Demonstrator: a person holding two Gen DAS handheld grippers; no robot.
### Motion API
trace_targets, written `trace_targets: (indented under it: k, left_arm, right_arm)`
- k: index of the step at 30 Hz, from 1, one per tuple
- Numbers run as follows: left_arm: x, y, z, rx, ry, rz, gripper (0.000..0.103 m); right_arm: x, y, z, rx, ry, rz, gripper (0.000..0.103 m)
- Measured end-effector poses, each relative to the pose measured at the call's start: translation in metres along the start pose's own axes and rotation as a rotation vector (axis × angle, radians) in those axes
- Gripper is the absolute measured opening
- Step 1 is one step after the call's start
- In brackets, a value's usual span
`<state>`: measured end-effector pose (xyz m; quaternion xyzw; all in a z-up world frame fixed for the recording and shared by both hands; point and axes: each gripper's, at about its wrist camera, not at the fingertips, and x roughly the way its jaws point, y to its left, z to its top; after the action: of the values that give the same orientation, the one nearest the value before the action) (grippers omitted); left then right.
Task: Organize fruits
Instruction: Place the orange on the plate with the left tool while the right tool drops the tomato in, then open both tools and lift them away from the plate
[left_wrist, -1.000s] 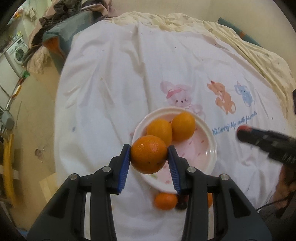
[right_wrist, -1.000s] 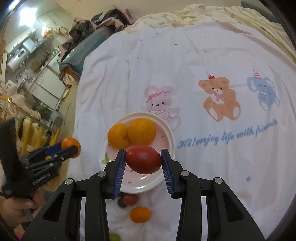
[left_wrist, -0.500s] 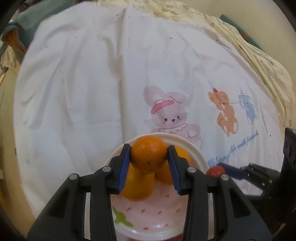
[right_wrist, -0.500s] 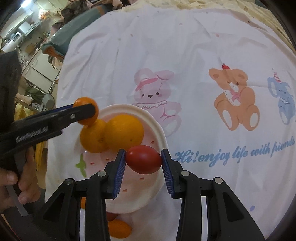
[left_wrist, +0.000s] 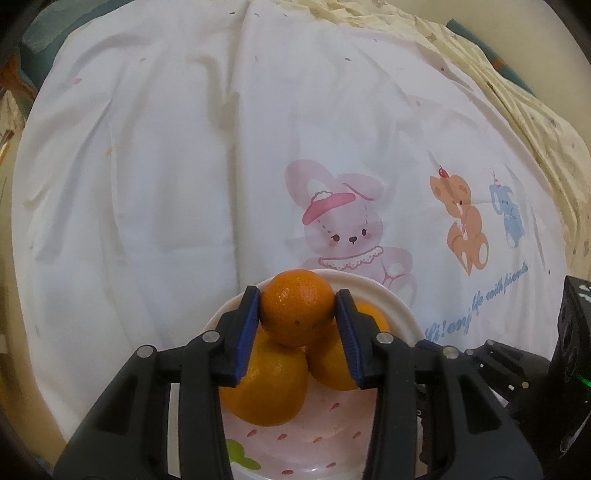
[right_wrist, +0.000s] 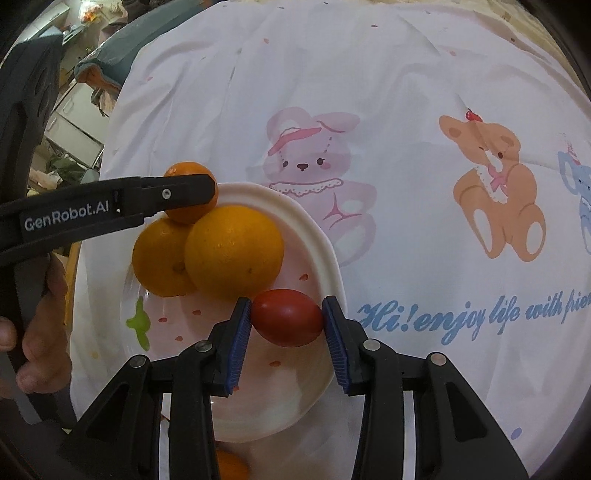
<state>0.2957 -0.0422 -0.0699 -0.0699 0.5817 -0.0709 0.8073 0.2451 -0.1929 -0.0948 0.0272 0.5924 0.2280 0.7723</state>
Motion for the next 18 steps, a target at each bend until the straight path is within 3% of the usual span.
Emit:
trace_targets:
  k: [4,5,6,8,18]
  left_arm:
    - [0.000,-0.002,-0.001,0.004,0.005,0.007,0.038]
    - [0.001,-0.001,-0.001,-0.003,0.008,0.008,0.043]
    - [0.001,0.000,-0.002,-0.013,0.011,0.018,0.058]
    - [-0.002,0.003,-0.003,-0.029,-0.010,0.019,0.068]
    - [-0.009,0.003,-0.002,-0.027,-0.035,0.023,0.068]
  right_arm:
    - [-0.001,0.000,-0.001,-0.003,0.006,-0.004,0.043]
    - [-0.002,0.000,-0.002,-0.005,0.008,0.003,0.046]
    - [-0.003,0.001,-0.003,-0.006,0.005,0.015,0.053]
    - [-0.005,0.003,-0.003,-0.014,-0.002,0.011,0.058]
    - [-0.010,0.008,-0.005,-0.052,-0.007,-0.010,0.058]
